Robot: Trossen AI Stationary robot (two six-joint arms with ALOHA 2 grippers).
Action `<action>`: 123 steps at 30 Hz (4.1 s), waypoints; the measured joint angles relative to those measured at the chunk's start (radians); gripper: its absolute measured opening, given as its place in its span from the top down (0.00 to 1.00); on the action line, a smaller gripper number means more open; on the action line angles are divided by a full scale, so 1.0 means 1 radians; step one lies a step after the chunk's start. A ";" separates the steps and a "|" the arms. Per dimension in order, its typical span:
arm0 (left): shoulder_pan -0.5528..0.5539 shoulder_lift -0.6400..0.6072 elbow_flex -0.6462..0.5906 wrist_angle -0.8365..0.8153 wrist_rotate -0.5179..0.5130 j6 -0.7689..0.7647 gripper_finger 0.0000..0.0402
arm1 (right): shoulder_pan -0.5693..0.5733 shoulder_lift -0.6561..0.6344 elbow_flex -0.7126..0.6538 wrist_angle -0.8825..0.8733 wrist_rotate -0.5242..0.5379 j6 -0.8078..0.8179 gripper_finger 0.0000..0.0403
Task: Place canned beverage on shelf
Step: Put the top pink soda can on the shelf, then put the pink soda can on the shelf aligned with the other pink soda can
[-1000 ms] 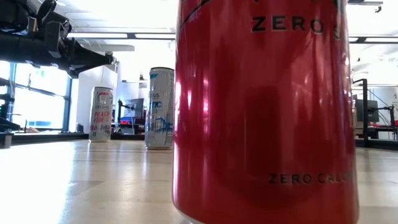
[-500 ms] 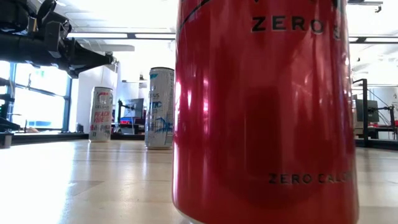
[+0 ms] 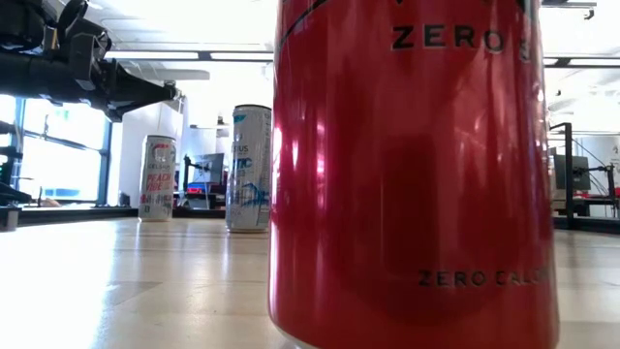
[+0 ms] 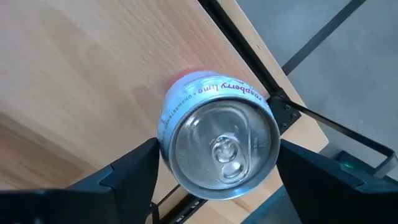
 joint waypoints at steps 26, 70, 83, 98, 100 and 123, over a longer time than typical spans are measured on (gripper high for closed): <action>0.000 0.000 0.000 0.000 0.000 0.000 0.99 | 0.073 -0.030 0.203 -0.229 -0.139 0.185 0.46; 0.000 0.000 0.000 0.000 0.000 0.000 0.99 | 0.027 -0.158 -0.233 0.176 -0.011 0.749 1.00; 0.000 0.000 0.000 0.000 0.000 0.000 0.99 | 0.019 -0.157 -0.233 0.199 0.010 0.794 1.00; 0.000 0.000 0.000 0.000 0.000 0.000 0.99 | 0.020 -0.157 -0.135 0.129 0.043 0.839 1.00; 0.000 0.000 0.000 0.000 0.000 0.000 0.99 | 0.020 -0.151 -0.135 0.126 0.047 0.839 1.00; 0.000 0.000 0.000 0.000 0.000 0.000 0.99 | 0.040 -0.130 -0.104 0.048 0.068 0.795 1.00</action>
